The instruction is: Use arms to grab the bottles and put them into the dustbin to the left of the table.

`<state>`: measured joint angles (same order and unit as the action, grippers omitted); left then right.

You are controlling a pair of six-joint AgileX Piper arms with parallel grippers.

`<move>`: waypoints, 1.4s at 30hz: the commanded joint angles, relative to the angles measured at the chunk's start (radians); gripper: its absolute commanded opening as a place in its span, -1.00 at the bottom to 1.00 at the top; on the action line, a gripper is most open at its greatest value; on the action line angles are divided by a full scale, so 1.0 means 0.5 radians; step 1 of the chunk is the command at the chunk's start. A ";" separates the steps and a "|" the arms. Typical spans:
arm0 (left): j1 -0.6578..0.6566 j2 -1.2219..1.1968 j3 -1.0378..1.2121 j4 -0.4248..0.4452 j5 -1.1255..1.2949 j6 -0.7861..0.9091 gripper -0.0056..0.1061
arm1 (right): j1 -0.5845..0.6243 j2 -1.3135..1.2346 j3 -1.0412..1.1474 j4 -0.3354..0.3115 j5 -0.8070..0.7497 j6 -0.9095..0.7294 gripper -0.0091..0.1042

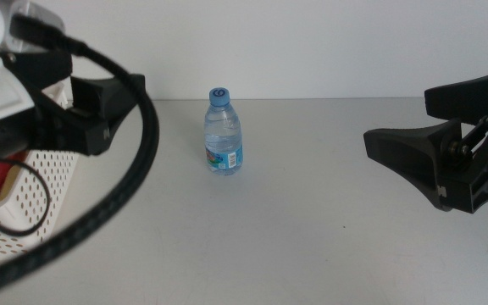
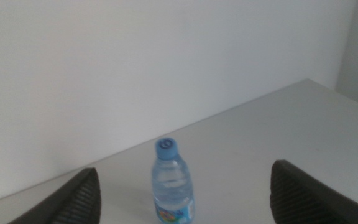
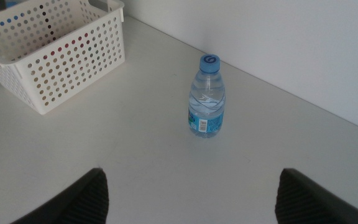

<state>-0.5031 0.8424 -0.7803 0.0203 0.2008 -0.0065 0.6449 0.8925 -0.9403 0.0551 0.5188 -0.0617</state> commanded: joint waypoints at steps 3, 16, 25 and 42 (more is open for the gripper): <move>0.162 0.161 -0.243 0.012 -0.208 -0.012 0.77 | 0.006 -0.019 -0.078 -0.009 -0.129 -0.027 0.67; 0.231 0.659 -0.413 0.024 -0.488 0.285 0.77 | 0.006 -0.019 -0.078 -0.009 -0.129 -0.027 0.67; 0.233 0.953 0.153 0.094 -1.732 0.080 0.77 | 0.006 -0.019 -0.078 -0.009 -0.129 -0.027 0.67; 0.233 1.803 -0.389 0.180 -1.751 -0.080 0.77 | 0.006 -0.019 -0.078 -0.009 -0.129 -0.025 0.67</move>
<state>-0.3883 1.7644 -0.9266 0.1140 -0.5918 -0.0222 0.6449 0.8925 -0.9403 0.0551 0.5198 -0.0617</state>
